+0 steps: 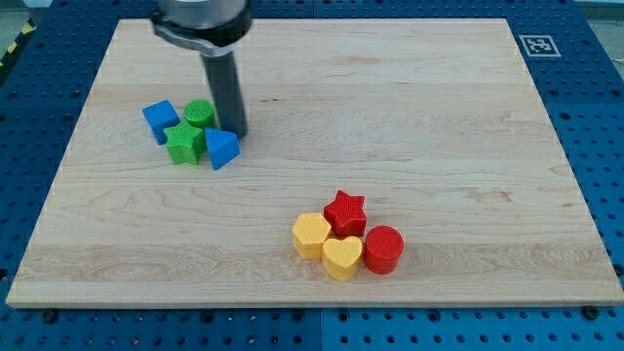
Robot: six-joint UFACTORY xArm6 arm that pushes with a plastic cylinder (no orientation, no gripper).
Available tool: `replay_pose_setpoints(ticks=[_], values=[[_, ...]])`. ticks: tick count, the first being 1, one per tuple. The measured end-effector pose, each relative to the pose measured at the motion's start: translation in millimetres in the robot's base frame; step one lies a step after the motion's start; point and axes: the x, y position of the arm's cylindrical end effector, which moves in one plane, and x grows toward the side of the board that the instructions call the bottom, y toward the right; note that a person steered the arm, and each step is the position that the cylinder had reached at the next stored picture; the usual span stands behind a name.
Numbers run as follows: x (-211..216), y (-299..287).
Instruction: Push the blue triangle slightly left
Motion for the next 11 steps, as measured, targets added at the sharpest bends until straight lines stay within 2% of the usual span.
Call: replay_pose_setpoints(ticks=[1,2,3,4,7,11], values=[[0,59],[18,67],[47,40],[53,24],[50,-7],[19,-23]])
